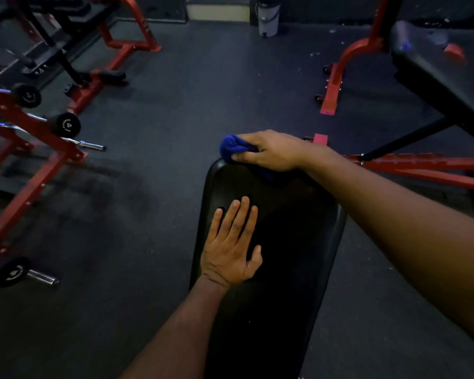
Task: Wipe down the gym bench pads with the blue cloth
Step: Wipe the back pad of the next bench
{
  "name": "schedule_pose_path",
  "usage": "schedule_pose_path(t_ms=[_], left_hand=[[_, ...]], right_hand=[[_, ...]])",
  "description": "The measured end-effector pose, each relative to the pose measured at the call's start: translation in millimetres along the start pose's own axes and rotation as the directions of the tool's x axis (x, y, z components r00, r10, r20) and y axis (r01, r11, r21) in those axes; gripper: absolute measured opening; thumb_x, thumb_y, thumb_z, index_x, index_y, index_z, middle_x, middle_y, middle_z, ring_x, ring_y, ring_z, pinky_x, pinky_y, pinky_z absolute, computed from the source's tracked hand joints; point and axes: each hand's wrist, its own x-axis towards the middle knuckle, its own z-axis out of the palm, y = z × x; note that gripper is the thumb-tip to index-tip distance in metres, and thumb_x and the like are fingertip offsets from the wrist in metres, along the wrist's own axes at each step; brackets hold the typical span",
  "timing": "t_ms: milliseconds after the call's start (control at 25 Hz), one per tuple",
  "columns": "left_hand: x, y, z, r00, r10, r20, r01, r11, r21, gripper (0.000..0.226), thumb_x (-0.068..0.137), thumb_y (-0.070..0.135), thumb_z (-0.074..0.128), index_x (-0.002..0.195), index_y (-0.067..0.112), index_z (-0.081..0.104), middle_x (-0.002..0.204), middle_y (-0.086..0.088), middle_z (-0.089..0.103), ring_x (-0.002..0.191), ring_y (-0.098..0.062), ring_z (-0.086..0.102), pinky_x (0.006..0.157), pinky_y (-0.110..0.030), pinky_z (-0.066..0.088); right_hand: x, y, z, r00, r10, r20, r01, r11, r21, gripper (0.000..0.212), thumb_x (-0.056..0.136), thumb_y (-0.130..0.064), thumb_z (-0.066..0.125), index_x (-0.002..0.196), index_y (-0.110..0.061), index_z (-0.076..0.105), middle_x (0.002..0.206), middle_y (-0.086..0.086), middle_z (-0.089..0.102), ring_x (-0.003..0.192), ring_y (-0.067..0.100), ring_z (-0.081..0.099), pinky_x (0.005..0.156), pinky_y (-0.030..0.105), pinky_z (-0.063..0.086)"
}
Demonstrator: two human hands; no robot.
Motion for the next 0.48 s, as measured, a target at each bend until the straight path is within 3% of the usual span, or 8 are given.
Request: schedule_pose_path(t_ms=[200,320,400,480], left_hand=[[-3,-1,4,1.000,0.003,-0.028,-0.003,1.000,0.006,0.081,0.091,0.045,0.042,0.162,0.011,0.021,0.170,-0.012,0.016,0.158,-0.027,0.015,0.128,-0.049,0.010],[-4,-3,7,0.999,0.013,-0.051,-0.012,1.000,0.004,0.081,0.092,0.045,0.041,0.162,0.011,0.020,0.169,-0.013,0.019,0.158,-0.027,0.016,0.128,-0.049,0.011],[-5,-5,8,0.998,0.019,-0.051,-0.019,1.000,0.005,0.082,0.092,0.045,0.040,0.163,0.011,0.019,0.170,-0.013,0.018,0.158,-0.028,0.017,0.128,-0.050,0.011],[-5,-5,7,0.999,0.017,-0.041,-0.017,1.000,0.010,0.081,0.092,0.044,0.040,0.163,0.010,0.019,0.170,-0.013,0.017,0.158,-0.028,0.016,0.128,-0.050,0.012]], right_hand=[[-90,55,-9,0.994,0.101,-0.046,-0.091,0.978,0.186,0.017,0.090,-0.058,0.050,0.104,-0.057,0.060,0.099,-0.031,0.066,0.090,-0.010,0.062,0.079,0.016,0.042],[-104,59,-8,0.987,0.136,-0.081,-0.114,0.968,0.224,0.022,0.089,-0.058,0.050,0.109,-0.054,0.059,0.106,-0.026,0.067,0.095,-0.009,0.063,0.082,0.009,0.044],[-85,49,-9,0.992,0.112,-0.058,-0.098,0.975,0.201,0.013,0.095,-0.055,0.050,0.104,-0.059,0.058,0.098,-0.032,0.065,0.090,-0.014,0.060,0.073,-0.001,0.038],[-52,34,-8,0.999,0.050,-0.019,-0.047,0.986,0.159,0.014,0.099,-0.049,0.051,0.109,-0.050,0.059,0.096,-0.028,0.063,0.089,-0.016,0.057,0.073,0.000,0.037]])
